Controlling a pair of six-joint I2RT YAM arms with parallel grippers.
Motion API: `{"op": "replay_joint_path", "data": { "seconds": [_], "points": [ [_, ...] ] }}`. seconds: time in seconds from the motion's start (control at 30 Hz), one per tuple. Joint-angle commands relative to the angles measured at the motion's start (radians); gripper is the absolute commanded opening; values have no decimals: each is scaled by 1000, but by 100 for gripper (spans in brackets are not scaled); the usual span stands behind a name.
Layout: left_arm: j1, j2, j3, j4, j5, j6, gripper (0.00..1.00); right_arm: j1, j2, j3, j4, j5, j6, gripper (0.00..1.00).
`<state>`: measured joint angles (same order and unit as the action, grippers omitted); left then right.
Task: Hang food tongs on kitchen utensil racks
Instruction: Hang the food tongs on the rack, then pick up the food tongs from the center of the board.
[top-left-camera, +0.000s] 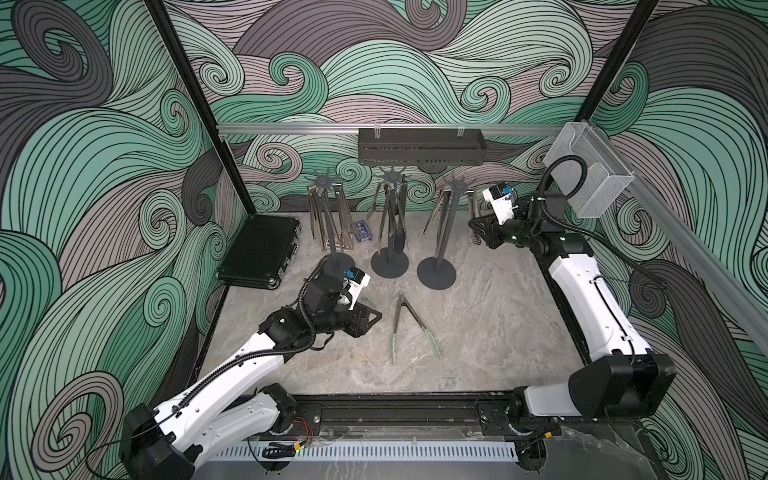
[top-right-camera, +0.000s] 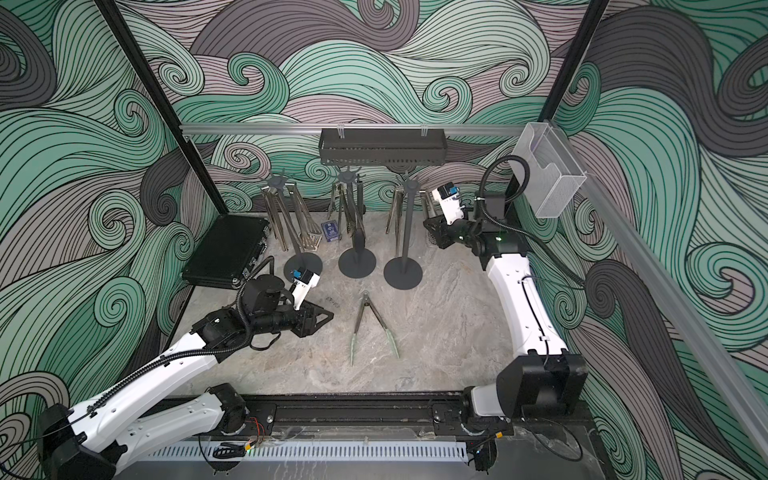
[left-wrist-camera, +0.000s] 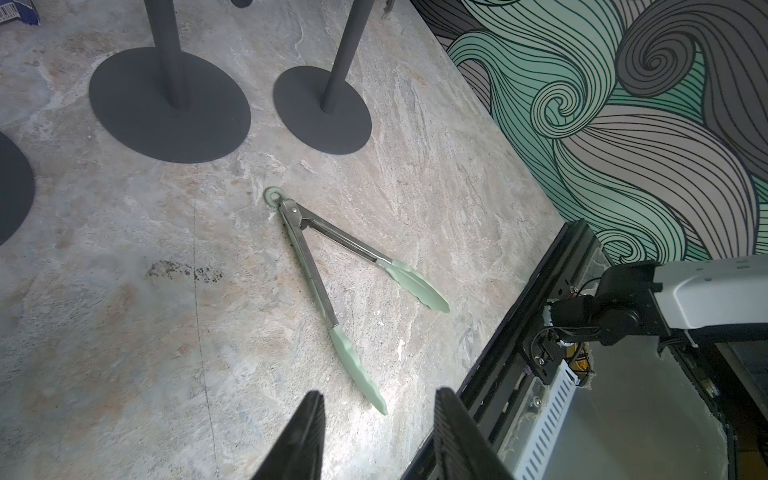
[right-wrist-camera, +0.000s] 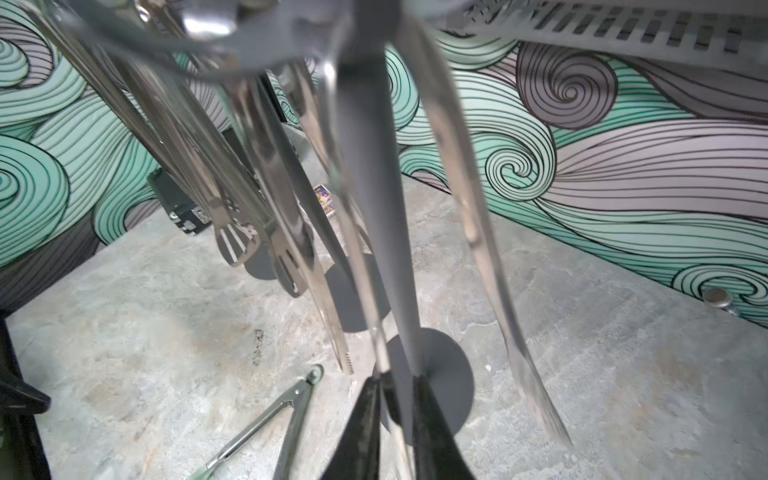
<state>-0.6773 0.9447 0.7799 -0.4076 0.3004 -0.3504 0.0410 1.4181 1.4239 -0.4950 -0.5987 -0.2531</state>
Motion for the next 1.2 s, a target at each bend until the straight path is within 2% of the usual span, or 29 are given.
{"op": "replay_joint_path", "data": {
  "seconds": [0.0, 0.37, 0.47, 0.63, 0.77, 0.9, 1.17],
  "points": [
    [-2, -17, 39, -13, 6, 4, 44, -2, -10, -10, 0, 26, 20, 24],
    [-14, 14, 57, -135, 13, 2, 50, -3, -54, -28, 10, 49, 51, 37],
    [-37, 46, 76, -191, -9, -12, 51, -3, -101, -61, 22, 112, 112, 45],
    [-126, 119, 99, -218, -75, -85, 52, -1, -237, -189, 72, 238, 279, 55],
    [-199, 208, 113, -204, -117, -149, 52, 1, -354, -294, 77, 366, 430, 57],
    [-255, 344, 159, -182, -169, -179, 51, 2, -465, -380, 64, 392, 527, 58],
    [-275, 661, 322, -200, -357, -158, 51, 4, -609, -490, 6, 391, 551, 61]
  ]
}}
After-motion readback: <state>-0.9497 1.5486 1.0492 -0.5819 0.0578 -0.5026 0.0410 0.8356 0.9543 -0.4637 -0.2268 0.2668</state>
